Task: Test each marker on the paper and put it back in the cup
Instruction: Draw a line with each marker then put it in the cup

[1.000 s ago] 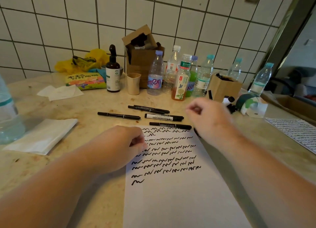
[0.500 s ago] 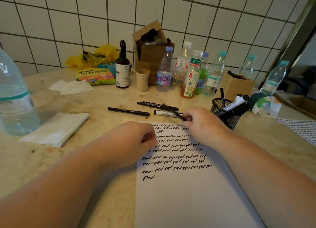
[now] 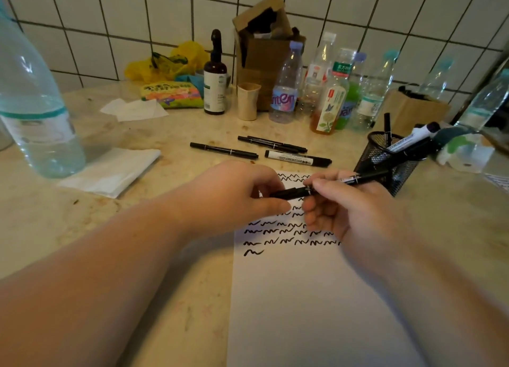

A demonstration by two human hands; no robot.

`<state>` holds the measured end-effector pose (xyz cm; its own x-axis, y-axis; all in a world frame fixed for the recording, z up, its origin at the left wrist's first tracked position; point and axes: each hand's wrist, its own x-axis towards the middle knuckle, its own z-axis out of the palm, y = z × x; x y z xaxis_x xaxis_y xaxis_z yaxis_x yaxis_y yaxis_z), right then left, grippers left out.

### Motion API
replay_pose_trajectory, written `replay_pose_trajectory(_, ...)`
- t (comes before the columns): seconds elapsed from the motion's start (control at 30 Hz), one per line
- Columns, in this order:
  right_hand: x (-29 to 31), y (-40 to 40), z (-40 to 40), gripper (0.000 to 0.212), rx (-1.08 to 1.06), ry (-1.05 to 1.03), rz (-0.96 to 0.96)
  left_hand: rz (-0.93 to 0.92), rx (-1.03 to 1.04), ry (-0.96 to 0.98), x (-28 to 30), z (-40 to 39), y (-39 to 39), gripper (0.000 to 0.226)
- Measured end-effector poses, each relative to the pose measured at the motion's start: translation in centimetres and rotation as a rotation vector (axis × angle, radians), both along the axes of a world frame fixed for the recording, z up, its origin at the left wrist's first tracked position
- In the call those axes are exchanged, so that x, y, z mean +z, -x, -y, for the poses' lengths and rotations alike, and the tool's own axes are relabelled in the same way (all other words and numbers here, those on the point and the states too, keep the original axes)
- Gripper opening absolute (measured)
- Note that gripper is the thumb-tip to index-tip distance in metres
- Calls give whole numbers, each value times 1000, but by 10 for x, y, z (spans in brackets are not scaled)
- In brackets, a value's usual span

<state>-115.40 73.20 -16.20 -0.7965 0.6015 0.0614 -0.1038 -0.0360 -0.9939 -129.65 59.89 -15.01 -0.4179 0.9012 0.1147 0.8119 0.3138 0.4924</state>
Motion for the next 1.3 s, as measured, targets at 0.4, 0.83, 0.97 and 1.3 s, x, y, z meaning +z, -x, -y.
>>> replay_pose_trajectory(0.4, 3, -7, -1, 18, 164, -115, -57, 362, -283, 110, 12, 9, 8, 18)
replay_pose_trajectory(0.83, 0, -15, 8, 22, 227, -223, 184, -11, 48, 159, -11, -1, 12, 19)
replay_pose_trajectory(0.97, -2, -14, 13, 14, 266, -160, 225, -37, 46, 165, -12, -2, 12, 20)
replay_pose_trajectory(1.3, -2, -13, 18, 30, 228, -243, 224, -52, 47, 154, -15, -3, 15, 23)
